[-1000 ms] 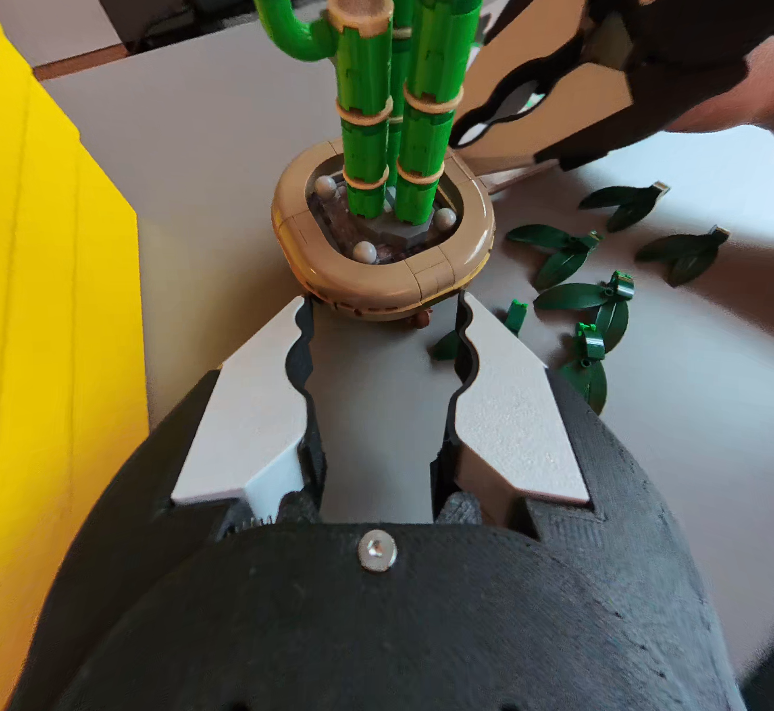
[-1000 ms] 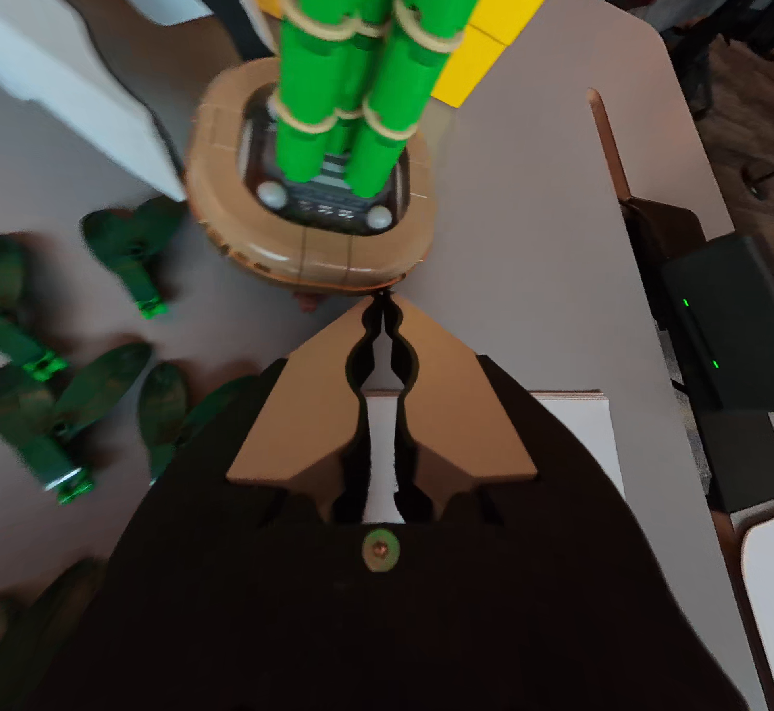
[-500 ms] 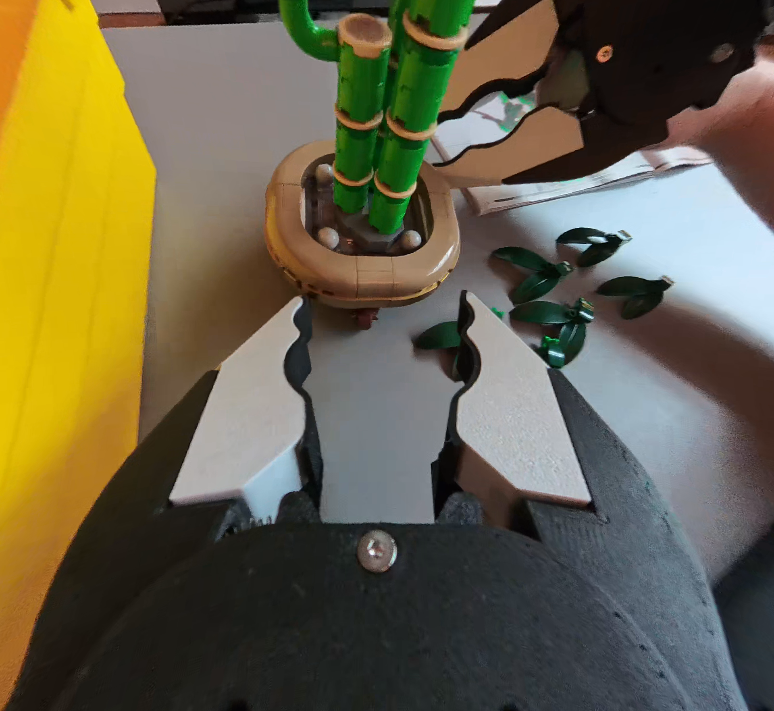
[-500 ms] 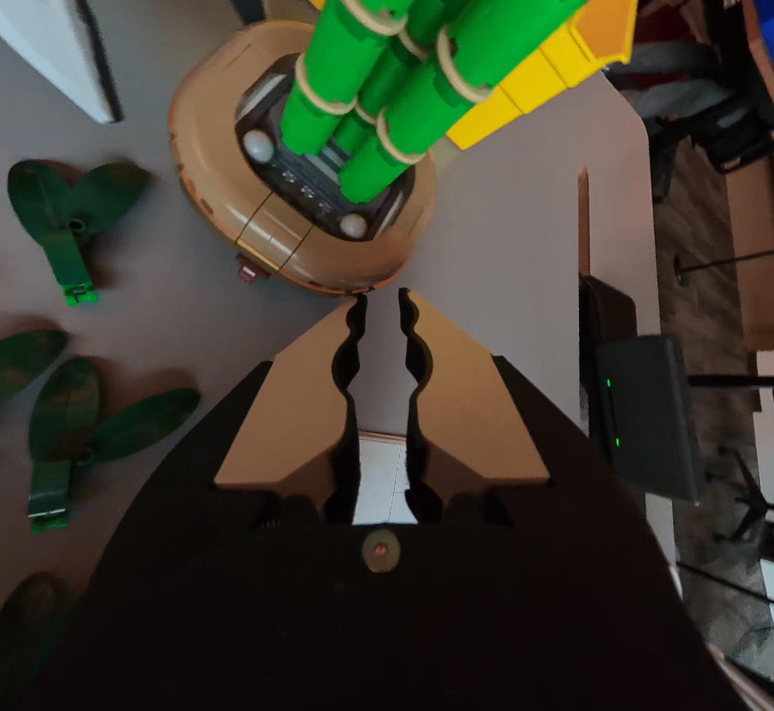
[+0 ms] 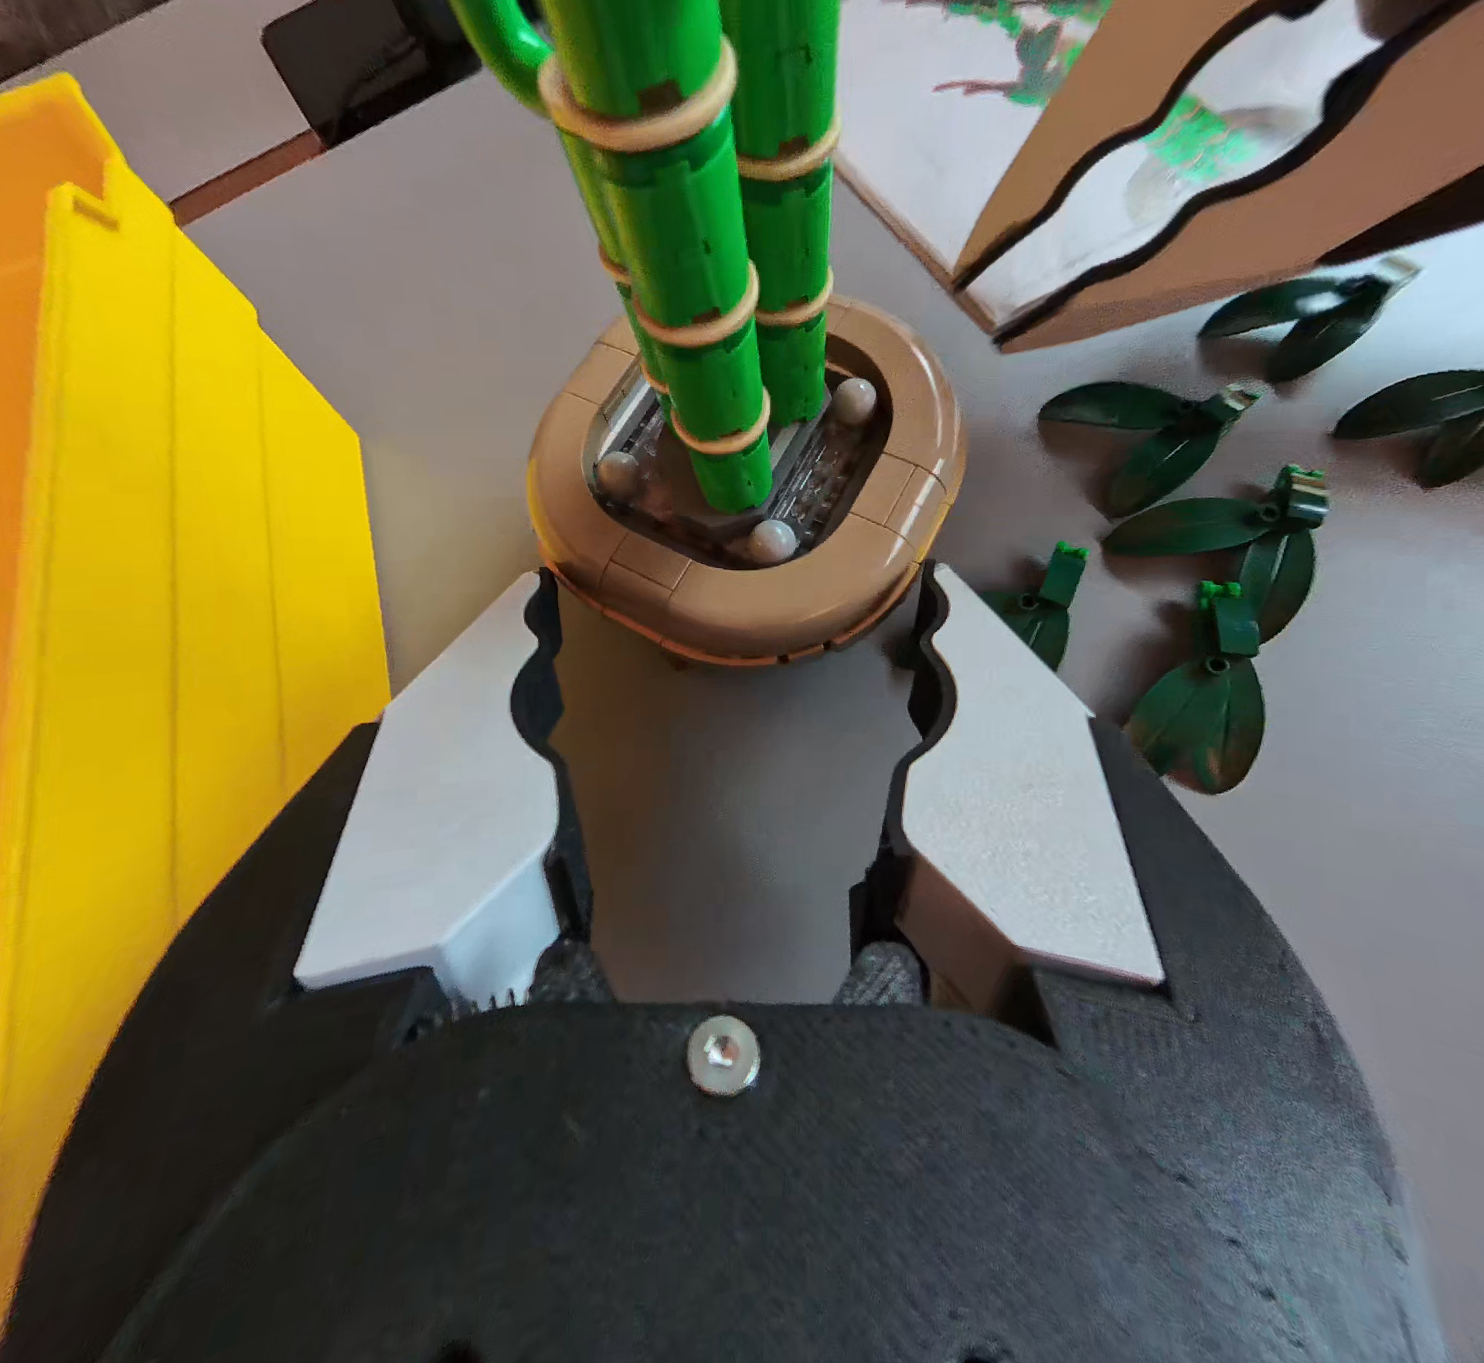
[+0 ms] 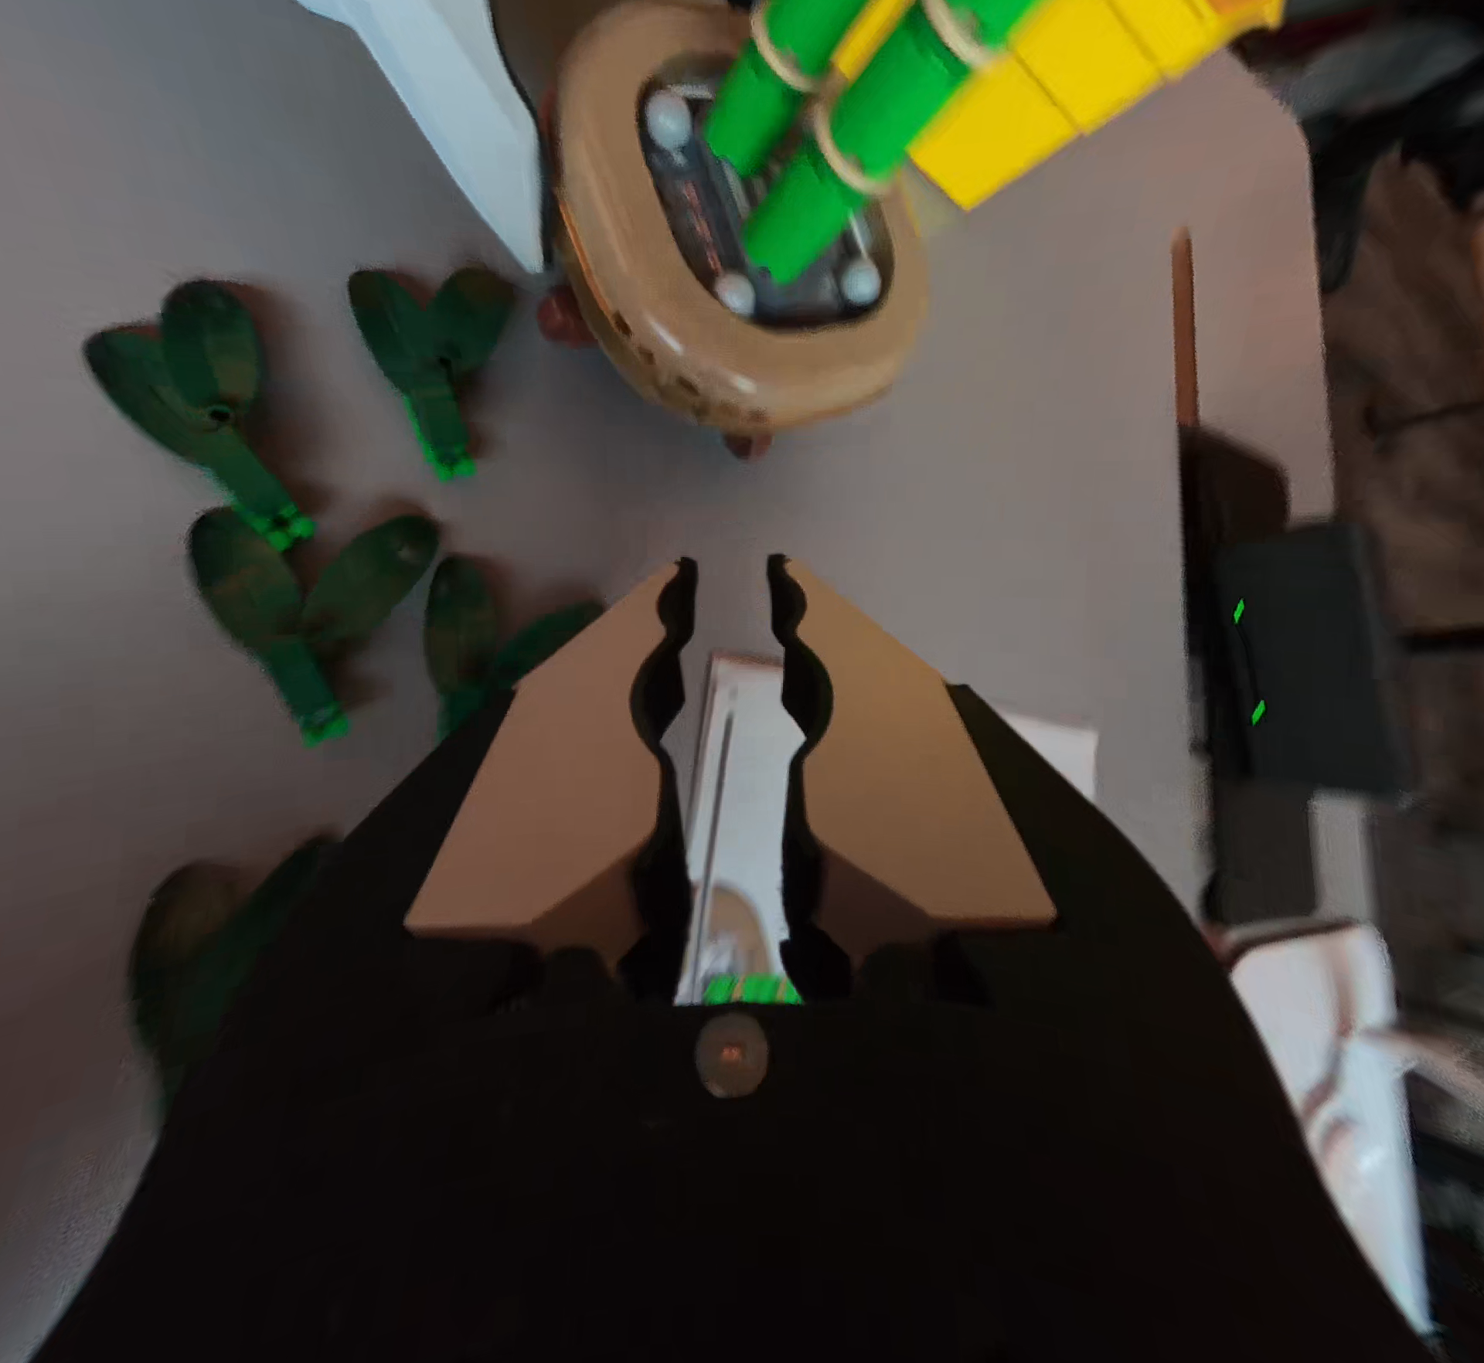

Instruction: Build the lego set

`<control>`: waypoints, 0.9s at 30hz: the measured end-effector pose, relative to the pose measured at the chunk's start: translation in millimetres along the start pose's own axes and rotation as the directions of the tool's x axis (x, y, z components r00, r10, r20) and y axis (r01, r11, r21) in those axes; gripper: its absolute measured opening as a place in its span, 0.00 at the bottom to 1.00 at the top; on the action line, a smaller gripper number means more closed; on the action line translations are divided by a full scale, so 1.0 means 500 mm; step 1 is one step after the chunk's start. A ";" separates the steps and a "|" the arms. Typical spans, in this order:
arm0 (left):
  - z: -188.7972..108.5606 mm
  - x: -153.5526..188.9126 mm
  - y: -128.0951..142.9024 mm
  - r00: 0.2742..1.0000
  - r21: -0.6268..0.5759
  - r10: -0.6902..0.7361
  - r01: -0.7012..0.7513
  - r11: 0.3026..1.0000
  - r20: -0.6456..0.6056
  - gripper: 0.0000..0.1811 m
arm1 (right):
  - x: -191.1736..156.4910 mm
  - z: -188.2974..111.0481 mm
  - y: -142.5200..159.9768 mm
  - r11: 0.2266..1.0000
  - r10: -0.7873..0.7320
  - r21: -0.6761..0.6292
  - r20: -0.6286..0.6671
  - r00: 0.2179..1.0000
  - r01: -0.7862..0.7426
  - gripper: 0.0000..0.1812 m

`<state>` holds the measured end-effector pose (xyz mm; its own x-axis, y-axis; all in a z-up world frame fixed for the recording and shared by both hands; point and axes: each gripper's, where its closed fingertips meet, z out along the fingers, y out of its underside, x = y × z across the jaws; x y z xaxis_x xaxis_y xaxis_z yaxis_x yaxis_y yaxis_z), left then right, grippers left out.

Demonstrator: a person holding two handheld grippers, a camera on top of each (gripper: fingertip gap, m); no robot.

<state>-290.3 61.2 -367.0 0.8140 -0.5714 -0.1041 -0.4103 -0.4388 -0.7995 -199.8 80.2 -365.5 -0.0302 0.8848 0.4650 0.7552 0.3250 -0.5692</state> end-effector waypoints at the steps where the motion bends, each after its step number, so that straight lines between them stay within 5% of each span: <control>1: -0.008 0.000 -0.001 1.000 0.026 -0.016 0.016 1.000 -0.009 0.47 | -0.004 -0.023 0.017 0.996 0.084 0.003 0.018 0.996 -0.084 0.12; 7: -0.071 0.018 -0.008 0.989 0.163 -0.133 0.143 0.976 -0.070 0.39 | -0.054 -0.157 0.104 0.882 0.444 0.093 0.161 0.882 -0.461 0.18; 12: -0.098 0.041 -0.022 0.985 0.237 -0.149 0.167 0.957 -0.092 0.34 | -0.108 -0.145 0.149 0.847 0.515 0.013 0.231 0.826 -0.532 0.21; 16: -0.132 0.081 -0.067 0.958 0.321 -0.197 0.258 0.911 -0.209 0.28 | -0.119 -0.138 0.142 0.859 0.504 -0.035 0.235 0.831 -0.511 0.07; 19: -0.164 0.128 -0.105 0.892 0.371 -0.269 0.403 0.837 -0.362 0.27 | -0.057 -0.183 0.078 0.897 0.422 0.136 0.020 0.906 -0.421 0.04; 22: -0.175 0.198 -0.135 0.745 0.309 -0.346 0.585 0.750 -0.571 0.27 | -0.007 -0.254 -0.028 0.889 0.395 0.347 -0.250 0.884 -0.299 0.03; 24: -0.171 0.238 -0.155 0.668 0.261 -0.356 0.640 0.723 -0.653 0.31 | -0.025 -0.272 -0.100 0.862 0.395 0.445 -0.292 0.871 -0.242 0.03; 27: -0.164 0.242 -0.192 0.655 0.288 -0.345 0.661 0.693 -0.672 0.35 | -0.048 -0.282 -0.167 0.851 0.360 0.507 -0.381 0.851 -0.133 0.04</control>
<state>-186.3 -22.7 -254.1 0.3981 -0.6893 0.6053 0.3719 -0.4820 -0.7934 -170.0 -15.2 -233.3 0.4962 0.7430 0.4492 0.3148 0.3283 -0.8906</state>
